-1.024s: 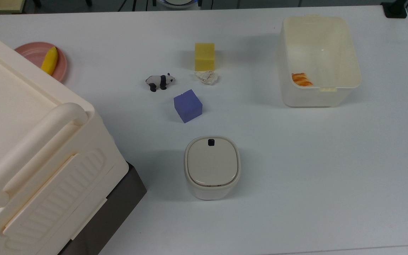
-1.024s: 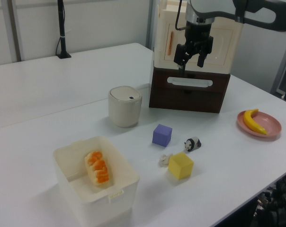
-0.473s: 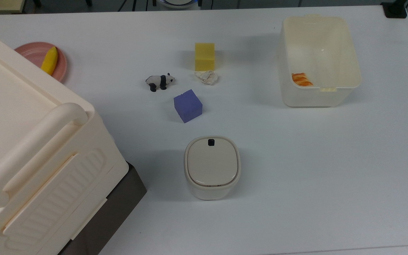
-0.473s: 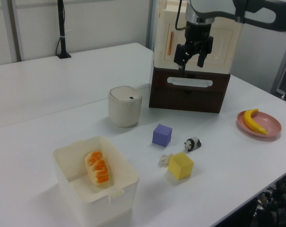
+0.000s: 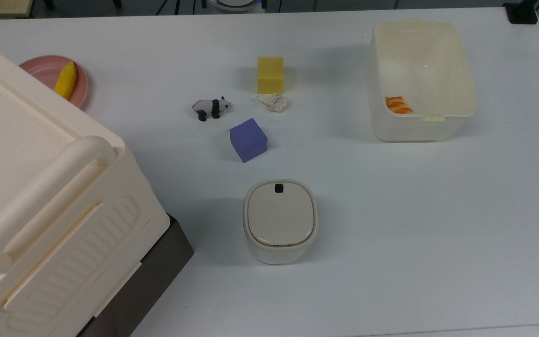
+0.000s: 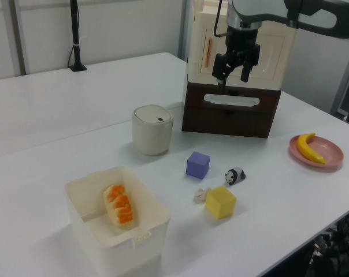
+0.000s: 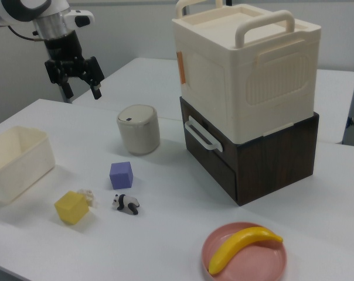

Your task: Open the trash can

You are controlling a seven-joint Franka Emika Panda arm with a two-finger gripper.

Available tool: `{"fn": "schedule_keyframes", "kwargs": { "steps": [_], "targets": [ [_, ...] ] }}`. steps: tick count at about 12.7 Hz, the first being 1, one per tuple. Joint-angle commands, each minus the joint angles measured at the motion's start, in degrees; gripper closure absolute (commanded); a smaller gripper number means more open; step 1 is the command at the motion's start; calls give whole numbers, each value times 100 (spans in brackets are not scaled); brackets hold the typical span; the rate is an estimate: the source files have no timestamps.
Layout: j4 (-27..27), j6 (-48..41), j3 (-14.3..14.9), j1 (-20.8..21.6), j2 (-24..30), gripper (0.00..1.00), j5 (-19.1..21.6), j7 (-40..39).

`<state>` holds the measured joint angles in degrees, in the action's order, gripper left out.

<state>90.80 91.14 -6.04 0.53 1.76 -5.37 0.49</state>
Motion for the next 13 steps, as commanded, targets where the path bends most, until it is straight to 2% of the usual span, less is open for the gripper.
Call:
{"fn": "schedule_keyframes", "kwargs": {
  "steps": [1,13],
  "targets": [
    [61,62,86,105,52,0,-16,-22],
    [96,132,86,87,0,0,-43,-75]
  ]
}}
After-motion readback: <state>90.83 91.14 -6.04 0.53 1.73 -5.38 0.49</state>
